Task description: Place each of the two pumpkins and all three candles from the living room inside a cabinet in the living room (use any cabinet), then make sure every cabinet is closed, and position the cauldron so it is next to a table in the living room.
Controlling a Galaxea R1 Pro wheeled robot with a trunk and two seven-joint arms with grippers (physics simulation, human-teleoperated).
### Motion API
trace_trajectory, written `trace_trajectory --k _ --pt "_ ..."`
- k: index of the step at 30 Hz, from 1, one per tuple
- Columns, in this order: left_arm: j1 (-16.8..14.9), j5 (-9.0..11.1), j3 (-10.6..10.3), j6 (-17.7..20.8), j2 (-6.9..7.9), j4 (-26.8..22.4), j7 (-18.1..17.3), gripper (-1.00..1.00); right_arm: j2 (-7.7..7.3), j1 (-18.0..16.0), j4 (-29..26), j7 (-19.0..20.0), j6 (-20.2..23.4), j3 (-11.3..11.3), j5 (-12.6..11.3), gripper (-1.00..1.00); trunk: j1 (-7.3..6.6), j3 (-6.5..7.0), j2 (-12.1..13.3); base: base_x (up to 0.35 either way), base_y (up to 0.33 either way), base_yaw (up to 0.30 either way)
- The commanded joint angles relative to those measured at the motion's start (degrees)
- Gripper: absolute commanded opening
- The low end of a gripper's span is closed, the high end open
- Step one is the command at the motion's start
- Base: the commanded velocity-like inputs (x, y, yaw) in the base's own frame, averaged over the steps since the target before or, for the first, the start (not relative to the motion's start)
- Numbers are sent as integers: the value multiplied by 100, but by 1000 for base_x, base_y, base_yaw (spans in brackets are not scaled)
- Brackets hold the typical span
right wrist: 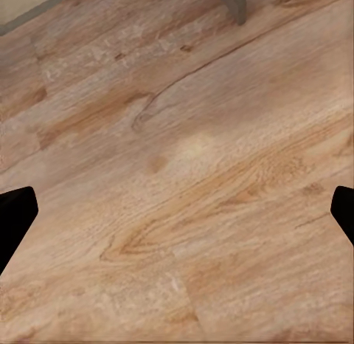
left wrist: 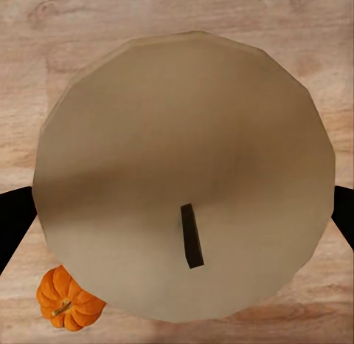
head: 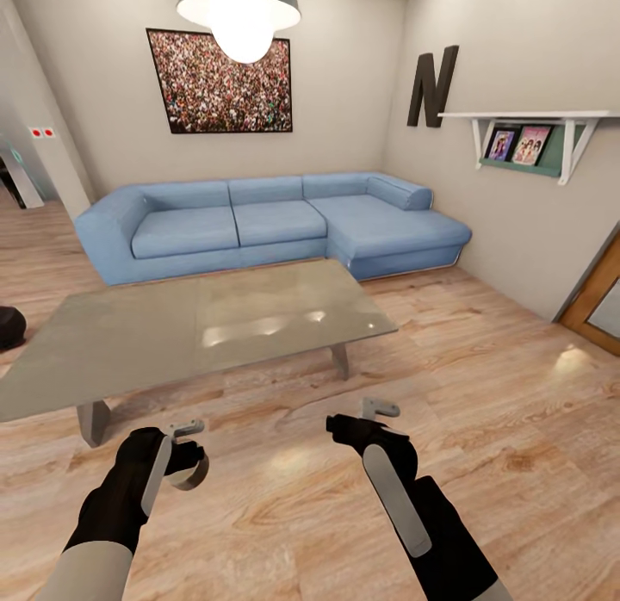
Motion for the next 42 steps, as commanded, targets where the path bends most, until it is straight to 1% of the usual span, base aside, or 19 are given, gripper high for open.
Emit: trace_trajectory --k 1,7,16,21,22,25,27,29,38,42 --pt "-3 11 11 23 -4 -6 20 -100 1 -3 -8 -59 42 8 -59 100 -23 13 39 0 0 0" --pt "-3 11 14 23 1 -5 18 -100 5 -1 -13 -50 135 16 -65 100 -155 129 280 0 0 50" --pt "-3 13 20 39 -26 -5 11 -100 15 -7 -34 -50 140 71 -40 100 -353 345 641 0 0 202" --pt "-3 20 20 54 -35 -5 -8 -100 58 -8 -30 -50 135 90 -31 100 -462 466 841 0 0 209" --pt "-3 33 20 55 -36 -5 -11 -100 64 -8 -26 -50 133 91 -31 100 -484 490 881 0 0 209" --pt "-3 206 14 63 -30 -5 -9 -100 73 -8 -8 -44 119 88 -38 100 -550 563 1002 0 0 209" --pt "-3 269 8 66 -34 -5 -8 -100 75 -9 3 -42 122 86 -37 100 -594 611 1082 0 0 209" --pt "-3 283 5 67 -39 -5 -8 -100 75 -8 13 -42 122 86 -48 100 -638 660 1162 0 0 209" --pt "-3 292 23 52 -34 -5 -8 -100 84 -8 26 -41 107 92 -52 100 -638 717 1162 -1 0 209" --pt "-3 292 29 64 -23 -5 -8 -100 84 -8 26 -40 105 94 -64 100 -638 742 1162 -228 0 209"
